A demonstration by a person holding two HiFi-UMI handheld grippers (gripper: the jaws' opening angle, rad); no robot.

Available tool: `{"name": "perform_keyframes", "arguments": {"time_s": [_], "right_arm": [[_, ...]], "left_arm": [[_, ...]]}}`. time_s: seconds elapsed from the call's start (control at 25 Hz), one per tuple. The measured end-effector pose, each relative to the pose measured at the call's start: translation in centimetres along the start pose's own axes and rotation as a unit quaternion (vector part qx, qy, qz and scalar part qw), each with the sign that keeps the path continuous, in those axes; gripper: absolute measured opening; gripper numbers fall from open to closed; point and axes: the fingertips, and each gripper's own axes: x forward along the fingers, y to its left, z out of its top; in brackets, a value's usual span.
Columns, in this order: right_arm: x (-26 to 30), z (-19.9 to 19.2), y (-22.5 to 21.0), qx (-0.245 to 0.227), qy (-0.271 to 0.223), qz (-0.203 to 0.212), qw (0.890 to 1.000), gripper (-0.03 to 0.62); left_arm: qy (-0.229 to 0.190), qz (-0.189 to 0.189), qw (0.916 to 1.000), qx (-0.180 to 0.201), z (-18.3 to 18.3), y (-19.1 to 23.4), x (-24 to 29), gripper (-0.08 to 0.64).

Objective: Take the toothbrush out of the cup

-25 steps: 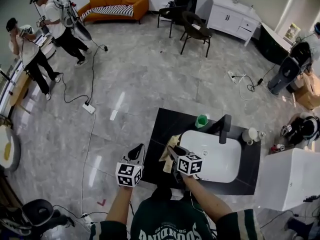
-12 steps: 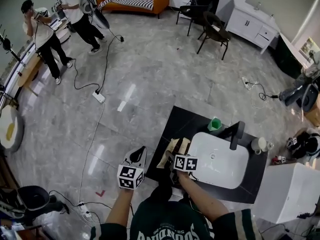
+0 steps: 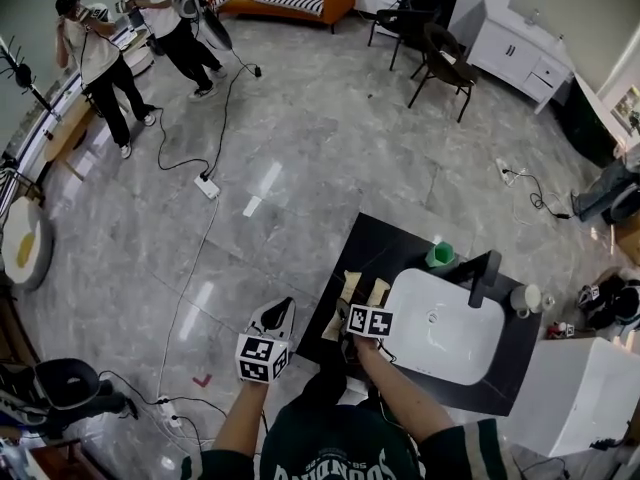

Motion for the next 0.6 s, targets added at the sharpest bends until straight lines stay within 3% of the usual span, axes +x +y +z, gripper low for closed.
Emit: {"name": "perform_keyframes", "arguments": {"time_s": [0.28, 0.6], "right_arm": [[-0.1, 0.3, -1.3, 0.027, -0.004, -0.008, 1.000, 0.152], [-1.5, 0.8, -1.8, 0.035, -0.014, -0.006, 0.999, 0.155]], "left_arm": [[0.001, -0.003, 1.0000, 0.001, 0.3, 0.0, 0.5, 0.011], [0.001, -0.026, 0.9996, 0.010, 1.1, -1.7, 1.6, 0.012]]}}
